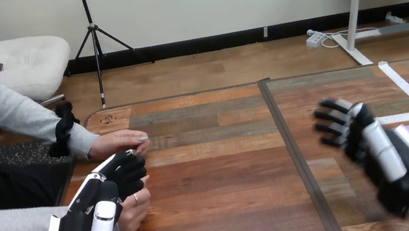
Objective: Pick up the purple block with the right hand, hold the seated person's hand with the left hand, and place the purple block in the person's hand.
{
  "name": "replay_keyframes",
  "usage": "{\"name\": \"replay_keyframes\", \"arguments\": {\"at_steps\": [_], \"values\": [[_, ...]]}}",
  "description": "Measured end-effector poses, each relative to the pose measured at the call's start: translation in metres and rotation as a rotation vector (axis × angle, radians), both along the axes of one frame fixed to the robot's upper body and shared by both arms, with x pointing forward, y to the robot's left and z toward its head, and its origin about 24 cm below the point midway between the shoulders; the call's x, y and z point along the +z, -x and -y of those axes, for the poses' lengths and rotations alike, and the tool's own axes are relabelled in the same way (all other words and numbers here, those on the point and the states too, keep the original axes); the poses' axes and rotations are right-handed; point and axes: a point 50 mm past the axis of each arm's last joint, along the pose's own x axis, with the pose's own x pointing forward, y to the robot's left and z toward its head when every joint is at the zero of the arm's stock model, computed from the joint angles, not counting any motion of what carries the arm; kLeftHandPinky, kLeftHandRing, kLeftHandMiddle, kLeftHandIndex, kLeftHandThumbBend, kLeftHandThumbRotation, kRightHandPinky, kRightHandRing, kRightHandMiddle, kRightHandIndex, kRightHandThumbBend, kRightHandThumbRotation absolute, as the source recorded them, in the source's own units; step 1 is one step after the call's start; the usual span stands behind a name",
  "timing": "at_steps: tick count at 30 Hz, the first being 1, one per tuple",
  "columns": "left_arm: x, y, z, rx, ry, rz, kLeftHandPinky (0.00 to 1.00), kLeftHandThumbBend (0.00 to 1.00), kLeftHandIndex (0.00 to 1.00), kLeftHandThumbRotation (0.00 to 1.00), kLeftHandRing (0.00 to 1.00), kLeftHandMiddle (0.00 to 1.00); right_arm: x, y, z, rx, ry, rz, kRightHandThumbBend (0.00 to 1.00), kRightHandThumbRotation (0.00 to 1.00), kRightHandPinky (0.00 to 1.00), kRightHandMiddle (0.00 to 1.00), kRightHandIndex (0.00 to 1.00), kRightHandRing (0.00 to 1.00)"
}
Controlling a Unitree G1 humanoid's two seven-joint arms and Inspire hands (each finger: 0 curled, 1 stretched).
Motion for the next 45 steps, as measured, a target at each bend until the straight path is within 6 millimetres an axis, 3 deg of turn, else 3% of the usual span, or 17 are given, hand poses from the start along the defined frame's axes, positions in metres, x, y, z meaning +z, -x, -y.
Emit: {"name": "replay_keyframes", "arguments": {"at_steps": [7,21,45], "values": [[-0.001,0.000,0.000,0.000,0.001,-0.006,0.75,0.46,0.76,0.87,0.77,0.77,0.004,-0.014,0.016,-0.070,0.091,0.021,0.67,0.77,0.78,0.82,0.81,0.81],[-0.001,0.000,0.000,0.000,0.001,-0.006,0.75,0.47,0.75,0.87,0.77,0.76,0.008,-0.038,0.040,-0.153,0.202,0.020,0.77,0.65,0.78,0.82,0.79,0.83],[0.000,0.000,0.000,-0.008,0.001,0.000,0.72,0.44,0.75,0.87,0.76,0.76,0.018,-0.067,0.066,-0.271,0.469,-0.026,0.76,0.63,0.76,0.86,0.84,0.84]]}}
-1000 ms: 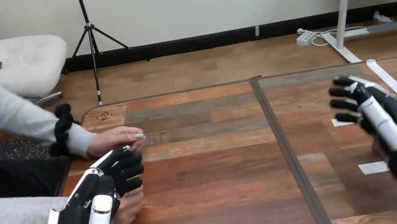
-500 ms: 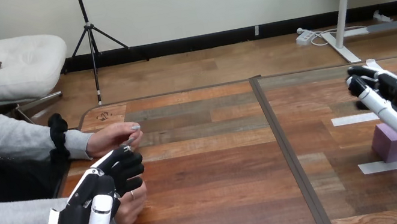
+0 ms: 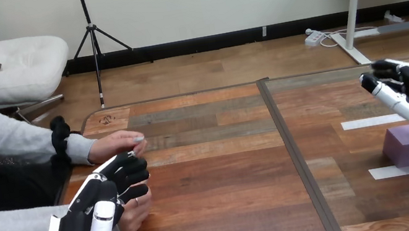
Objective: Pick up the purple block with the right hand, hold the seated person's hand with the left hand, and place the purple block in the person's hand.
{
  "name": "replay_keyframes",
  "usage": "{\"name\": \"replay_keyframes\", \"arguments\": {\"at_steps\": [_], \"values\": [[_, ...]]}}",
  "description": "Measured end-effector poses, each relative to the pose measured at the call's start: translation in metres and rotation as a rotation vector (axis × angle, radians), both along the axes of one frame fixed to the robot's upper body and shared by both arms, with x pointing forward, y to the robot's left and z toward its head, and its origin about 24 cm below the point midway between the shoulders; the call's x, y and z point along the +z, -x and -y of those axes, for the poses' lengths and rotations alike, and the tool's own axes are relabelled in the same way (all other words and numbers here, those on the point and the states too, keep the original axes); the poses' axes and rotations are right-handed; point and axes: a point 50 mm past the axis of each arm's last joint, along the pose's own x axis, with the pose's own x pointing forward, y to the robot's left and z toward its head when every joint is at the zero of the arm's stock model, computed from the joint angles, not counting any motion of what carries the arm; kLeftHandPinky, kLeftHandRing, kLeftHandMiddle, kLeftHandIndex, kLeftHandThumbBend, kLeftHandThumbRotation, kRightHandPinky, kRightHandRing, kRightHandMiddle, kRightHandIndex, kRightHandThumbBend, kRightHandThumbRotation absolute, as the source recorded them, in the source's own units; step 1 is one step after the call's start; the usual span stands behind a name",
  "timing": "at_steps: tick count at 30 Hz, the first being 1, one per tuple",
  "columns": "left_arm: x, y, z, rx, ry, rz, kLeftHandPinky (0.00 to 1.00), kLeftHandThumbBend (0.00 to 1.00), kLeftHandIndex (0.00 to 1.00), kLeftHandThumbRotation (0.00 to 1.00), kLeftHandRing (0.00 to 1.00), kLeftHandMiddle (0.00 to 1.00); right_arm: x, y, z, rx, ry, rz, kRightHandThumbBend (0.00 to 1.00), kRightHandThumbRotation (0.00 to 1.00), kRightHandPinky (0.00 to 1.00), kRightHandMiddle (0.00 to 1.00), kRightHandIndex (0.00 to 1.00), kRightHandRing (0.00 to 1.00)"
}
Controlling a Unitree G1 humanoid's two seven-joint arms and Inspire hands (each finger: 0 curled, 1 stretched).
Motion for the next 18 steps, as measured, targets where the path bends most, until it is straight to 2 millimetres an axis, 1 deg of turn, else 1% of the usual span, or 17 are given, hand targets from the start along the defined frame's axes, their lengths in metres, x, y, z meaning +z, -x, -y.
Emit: {"name": "replay_keyframes", "arguments": {"at_steps": [10,15,18], "values": [[0.000,0.000,0.000,-0.006,-0.001,0.000,0.73,0.45,0.74,0.86,0.76,0.76,0.005,-0.009,0.007,-0.028,0.098,-0.038,0.79,0.64,0.76,0.87,0.85,0.85],[0.000,0.000,0.000,-0.006,0.000,-0.001,0.75,0.45,0.74,0.85,0.77,0.76,0.009,-0.014,0.010,-0.033,0.172,-0.059,0.83,0.64,0.80,0.90,0.87,0.89],[0.000,0.000,0.000,-0.006,0.000,-0.001,0.75,0.44,0.74,0.85,0.76,0.75,0.011,-0.016,0.011,-0.038,0.212,-0.077,0.86,0.62,0.82,0.92,0.88,0.91]]}}
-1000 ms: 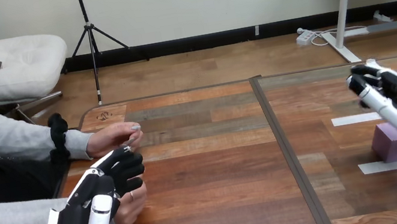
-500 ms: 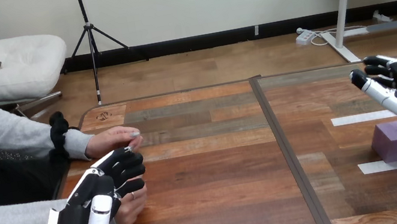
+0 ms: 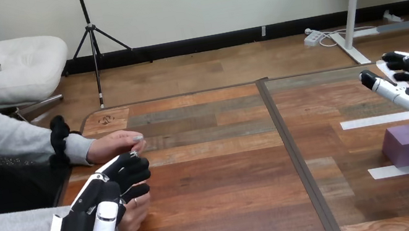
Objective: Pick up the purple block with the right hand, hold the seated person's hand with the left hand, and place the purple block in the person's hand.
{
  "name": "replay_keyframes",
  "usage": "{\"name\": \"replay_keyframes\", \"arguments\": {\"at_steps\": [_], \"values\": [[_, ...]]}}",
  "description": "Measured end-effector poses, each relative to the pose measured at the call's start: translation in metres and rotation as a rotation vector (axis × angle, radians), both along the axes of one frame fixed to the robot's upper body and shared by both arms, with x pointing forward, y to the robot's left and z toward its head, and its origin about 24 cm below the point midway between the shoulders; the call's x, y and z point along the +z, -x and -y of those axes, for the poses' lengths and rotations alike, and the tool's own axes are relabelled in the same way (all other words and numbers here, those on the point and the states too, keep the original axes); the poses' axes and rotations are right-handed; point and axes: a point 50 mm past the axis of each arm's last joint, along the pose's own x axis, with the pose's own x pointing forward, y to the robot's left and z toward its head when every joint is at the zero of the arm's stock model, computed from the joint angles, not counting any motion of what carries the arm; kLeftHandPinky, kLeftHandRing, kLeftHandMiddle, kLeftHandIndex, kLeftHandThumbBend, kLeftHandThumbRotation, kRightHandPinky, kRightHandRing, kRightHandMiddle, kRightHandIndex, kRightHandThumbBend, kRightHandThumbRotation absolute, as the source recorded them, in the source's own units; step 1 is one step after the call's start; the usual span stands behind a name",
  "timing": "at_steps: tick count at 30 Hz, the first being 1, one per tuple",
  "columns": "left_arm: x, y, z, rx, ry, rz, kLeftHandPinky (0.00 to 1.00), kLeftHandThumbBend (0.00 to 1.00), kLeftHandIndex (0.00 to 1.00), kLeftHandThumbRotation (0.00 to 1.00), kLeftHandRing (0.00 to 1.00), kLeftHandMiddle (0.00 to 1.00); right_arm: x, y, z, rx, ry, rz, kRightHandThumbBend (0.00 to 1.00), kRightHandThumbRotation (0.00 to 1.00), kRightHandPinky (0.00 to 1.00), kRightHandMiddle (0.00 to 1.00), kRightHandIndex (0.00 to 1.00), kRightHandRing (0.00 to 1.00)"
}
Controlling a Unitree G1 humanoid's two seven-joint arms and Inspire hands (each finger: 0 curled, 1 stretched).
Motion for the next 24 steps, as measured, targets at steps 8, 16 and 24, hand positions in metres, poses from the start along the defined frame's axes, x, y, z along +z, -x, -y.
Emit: {"name": "replay_keyframes", "arguments": {"at_steps": [8,16,24], "values": [[0.000,0.000,0.000,0.000,0.001,0.001,0.76,0.45,0.74,0.85,0.77,0.76,0.004,-0.008,0.003,-0.040,0.088,-0.060,0.96,0.58,0.82,0.93,0.90,0.92],[0.001,-0.001,0.000,-0.010,-0.002,0.005,0.76,0.43,0.75,0.85,0.77,0.75,0.004,-0.013,0.004,-0.074,0.114,-0.139,1.00,0.49,0.79,0.96,0.93,0.93],[0.002,-0.003,0.000,-0.014,-0.001,0.014,0.76,0.45,0.74,0.85,0.77,0.75,-0.002,-0.013,0.004,-0.076,0.152,-0.210,1.00,0.41,0.77,0.97,0.94,0.94]]}}
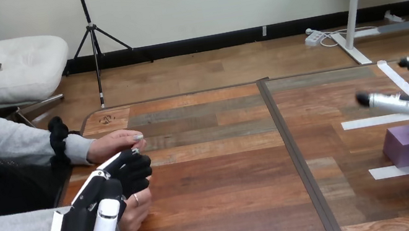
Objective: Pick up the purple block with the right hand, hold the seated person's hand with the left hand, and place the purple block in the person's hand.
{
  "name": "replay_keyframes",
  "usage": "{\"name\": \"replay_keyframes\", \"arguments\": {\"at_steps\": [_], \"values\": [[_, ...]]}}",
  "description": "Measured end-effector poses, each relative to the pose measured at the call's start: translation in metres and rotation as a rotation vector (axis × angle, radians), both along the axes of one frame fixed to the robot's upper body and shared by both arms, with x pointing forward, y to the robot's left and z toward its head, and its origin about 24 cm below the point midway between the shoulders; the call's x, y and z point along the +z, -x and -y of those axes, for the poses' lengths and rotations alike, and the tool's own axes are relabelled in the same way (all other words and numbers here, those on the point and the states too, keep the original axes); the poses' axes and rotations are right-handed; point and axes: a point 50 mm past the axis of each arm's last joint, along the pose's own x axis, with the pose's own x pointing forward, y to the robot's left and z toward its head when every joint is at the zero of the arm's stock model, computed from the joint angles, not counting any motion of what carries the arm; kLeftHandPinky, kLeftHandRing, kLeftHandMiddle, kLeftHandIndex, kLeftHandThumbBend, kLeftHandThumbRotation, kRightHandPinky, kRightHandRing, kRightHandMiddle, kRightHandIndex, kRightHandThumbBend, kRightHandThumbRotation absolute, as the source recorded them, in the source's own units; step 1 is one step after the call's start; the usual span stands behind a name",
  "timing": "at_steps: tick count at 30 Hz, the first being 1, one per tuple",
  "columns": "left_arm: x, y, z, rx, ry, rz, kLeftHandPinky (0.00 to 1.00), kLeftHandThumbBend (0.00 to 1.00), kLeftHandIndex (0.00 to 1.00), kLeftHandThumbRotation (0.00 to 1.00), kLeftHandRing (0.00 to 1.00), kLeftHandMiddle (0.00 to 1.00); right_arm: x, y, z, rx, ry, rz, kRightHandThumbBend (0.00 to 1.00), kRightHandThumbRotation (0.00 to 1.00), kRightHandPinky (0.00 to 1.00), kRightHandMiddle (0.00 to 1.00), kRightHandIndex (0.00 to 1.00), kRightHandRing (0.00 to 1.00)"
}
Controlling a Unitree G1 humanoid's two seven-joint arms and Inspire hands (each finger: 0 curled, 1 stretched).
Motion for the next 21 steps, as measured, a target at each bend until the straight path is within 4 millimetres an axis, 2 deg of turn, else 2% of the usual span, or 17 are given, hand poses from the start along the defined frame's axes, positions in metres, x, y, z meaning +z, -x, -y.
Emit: {"name": "replay_keyframes", "arguments": {"at_steps": [12,21], "values": [[0.001,-0.001,0.000,-0.001,0.001,0.004,0.75,0.43,0.74,0.85,0.76,0.75,-0.014,0.005,-0.003,-0.007,0.030,-0.098,1.00,0.26,0.74,0.95,0.92,0.93],[0.001,-0.001,0.000,-0.004,0.003,0.006,0.72,0.43,0.73,0.84,0.75,0.74,-0.024,0.010,-0.006,0.011,0.058,-0.151,1.00,0.21,0.76,0.93,0.90,0.92]]}}
